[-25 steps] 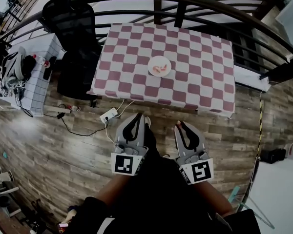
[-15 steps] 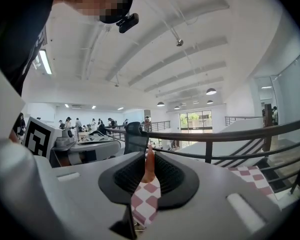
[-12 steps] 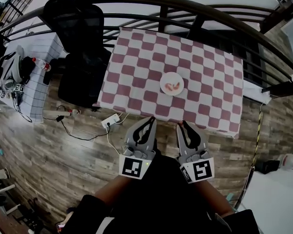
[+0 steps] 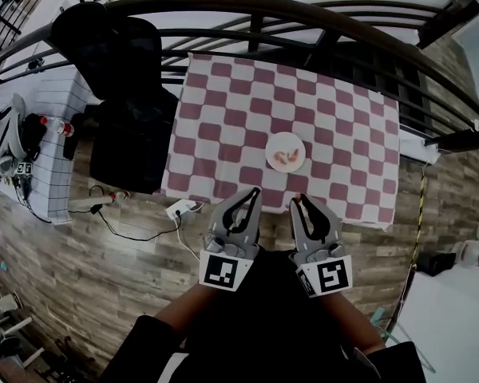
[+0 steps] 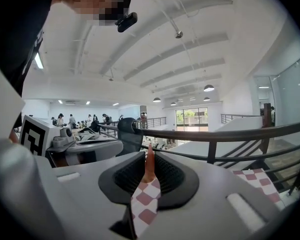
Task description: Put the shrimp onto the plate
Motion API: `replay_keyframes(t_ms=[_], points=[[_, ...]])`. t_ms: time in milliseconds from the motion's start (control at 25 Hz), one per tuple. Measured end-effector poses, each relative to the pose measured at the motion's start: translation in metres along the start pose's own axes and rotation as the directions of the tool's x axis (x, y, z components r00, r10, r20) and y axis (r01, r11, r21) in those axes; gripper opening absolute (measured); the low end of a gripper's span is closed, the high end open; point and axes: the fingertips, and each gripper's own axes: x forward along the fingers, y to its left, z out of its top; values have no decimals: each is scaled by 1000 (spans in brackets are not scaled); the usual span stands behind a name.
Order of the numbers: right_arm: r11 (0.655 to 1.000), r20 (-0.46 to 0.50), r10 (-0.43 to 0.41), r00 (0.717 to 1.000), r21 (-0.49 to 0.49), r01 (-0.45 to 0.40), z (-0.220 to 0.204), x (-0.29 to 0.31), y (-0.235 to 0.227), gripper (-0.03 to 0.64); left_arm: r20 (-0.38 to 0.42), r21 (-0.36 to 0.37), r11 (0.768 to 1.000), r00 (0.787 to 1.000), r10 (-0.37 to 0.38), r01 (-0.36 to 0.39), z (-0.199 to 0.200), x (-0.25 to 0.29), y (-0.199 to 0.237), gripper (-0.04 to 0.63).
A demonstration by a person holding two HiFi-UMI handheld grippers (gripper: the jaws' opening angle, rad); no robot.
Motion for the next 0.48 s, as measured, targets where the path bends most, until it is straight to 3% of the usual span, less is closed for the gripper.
replay_keyframes(t_ms=[240,480], points=[[1000,-26,-12,1000,21,13,-4,24,-3,57,-15,5,1000,1000,-8,8,-8,16,25,8],[999,-48,-4,999,34,6,-7,39,1,57,-9,-40,999,999,33,-34,-9,14,48,8]])
